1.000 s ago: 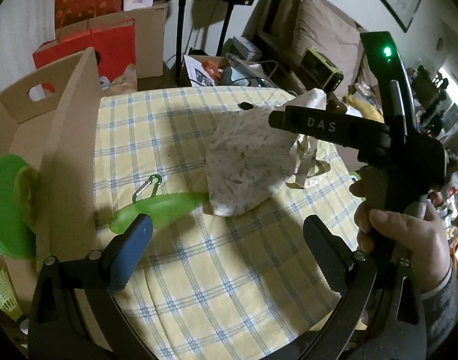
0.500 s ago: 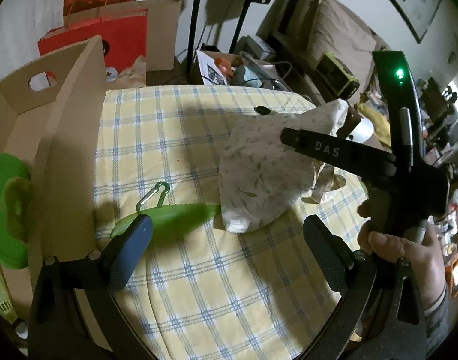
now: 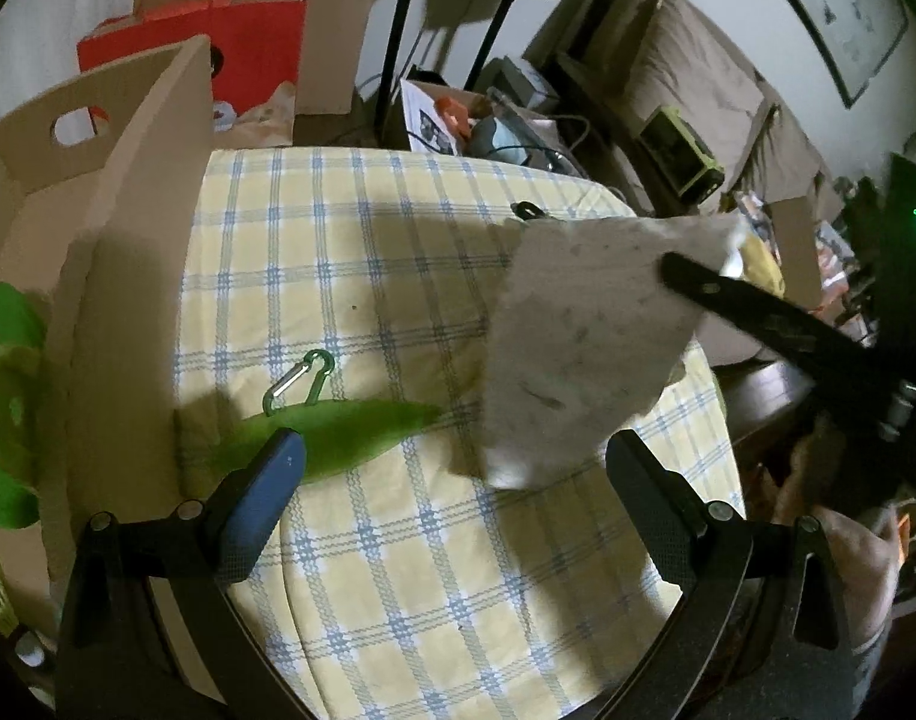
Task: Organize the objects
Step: 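Grasp the white floral cloth bag with the right gripper and lift it, then grasp the black-and-green Health box with the left gripper and lift it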
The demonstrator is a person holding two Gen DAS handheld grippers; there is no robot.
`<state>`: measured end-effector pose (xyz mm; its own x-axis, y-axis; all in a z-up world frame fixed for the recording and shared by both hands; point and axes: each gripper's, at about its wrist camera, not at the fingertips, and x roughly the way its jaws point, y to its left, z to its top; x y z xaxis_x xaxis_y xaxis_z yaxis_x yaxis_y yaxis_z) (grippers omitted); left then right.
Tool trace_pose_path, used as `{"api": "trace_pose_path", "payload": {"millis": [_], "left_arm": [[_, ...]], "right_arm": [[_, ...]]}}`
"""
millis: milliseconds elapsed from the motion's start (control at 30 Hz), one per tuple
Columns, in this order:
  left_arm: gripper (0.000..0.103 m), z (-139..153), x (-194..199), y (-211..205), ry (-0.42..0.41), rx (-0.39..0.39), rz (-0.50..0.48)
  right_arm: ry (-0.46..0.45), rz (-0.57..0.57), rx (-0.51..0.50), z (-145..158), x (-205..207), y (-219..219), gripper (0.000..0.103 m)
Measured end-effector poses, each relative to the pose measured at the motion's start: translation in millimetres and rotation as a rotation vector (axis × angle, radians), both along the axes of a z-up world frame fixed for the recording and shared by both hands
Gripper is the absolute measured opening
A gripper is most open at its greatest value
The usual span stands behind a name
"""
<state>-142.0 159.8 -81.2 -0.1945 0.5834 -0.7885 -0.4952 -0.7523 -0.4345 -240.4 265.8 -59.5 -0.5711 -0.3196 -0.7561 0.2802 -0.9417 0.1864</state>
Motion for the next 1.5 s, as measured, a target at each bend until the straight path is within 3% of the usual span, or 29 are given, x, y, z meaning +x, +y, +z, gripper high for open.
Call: {"api": "trace_pose_path", "payload": {"millis": [433, 567, 667, 700, 733, 800, 933, 1033, 1100, 1300, 1367, 1400, 1433, 1500], "left_arm": [[0.100, 1, -13, 0, -0.074, 0.033, 0.008], [0.100, 0, -17, 4, -0.085, 0.023, 0.021], [0.100, -2, -20, 8, -0.101, 0.028, 0.027], [0.100, -3, -20, 10, -0.103, 0.028, 0.026], [0.100, -4, -20, 12, -0.103, 0.023, 0.023], [0.100, -5, -20, 16, -0.100, 0.012, 0.016], [0.100, -12, -24, 24, -0.109, -0.007, 0.017], [0.100, -16, -28, 29, -0.115, -0.012, 0.026], [0.100, -17, -29, 32, -0.113, -0.017, 0.024], [0.100, -19, -31, 41, -0.116, -0.019, 0.010], [0.100, -19, -32, 43, -0.115, -0.017, 0.009], [0.100, -18, -33, 45, -0.113, -0.016, 0.009], [0.100, -17, -33, 47, -0.111, -0.015, 0.009], [0.100, -14, -35, 53, -0.105, -0.012, 0.008]], "right_arm": [[0.131, 0.008, -0.076, 79, 49, 50, 0.006], [0.135, 0.009, -0.080, 86, 60, 63, 0.006], [0.110, 0.003, -0.027, 74, 61, 63, 0.010], [0.101, -0.008, 0.003, 66, 59, 62, 0.018], [0.089, -0.013, 0.019, 60, 58, 62, 0.037], [0.062, -0.028, 0.034, 43, 53, 63, 0.059], [0.009, -0.061, 0.064, 11, 40, 66, 0.062], [-0.027, -0.070, 0.046, -4, 32, 67, 0.074], [-0.034, -0.066, 0.037, -10, 29, 65, 0.075], [-0.053, -0.035, 0.059, -29, 20, 48, 0.072], [-0.055, -0.026, 0.062, -33, 17, 43, 0.044], [-0.059, -0.018, 0.062, -36, 16, 41, 0.019], [-0.067, -0.014, 0.060, -38, 15, 40, 0.012], [-0.068, -0.016, 0.035, -40, 14, 41, 0.009]]}}
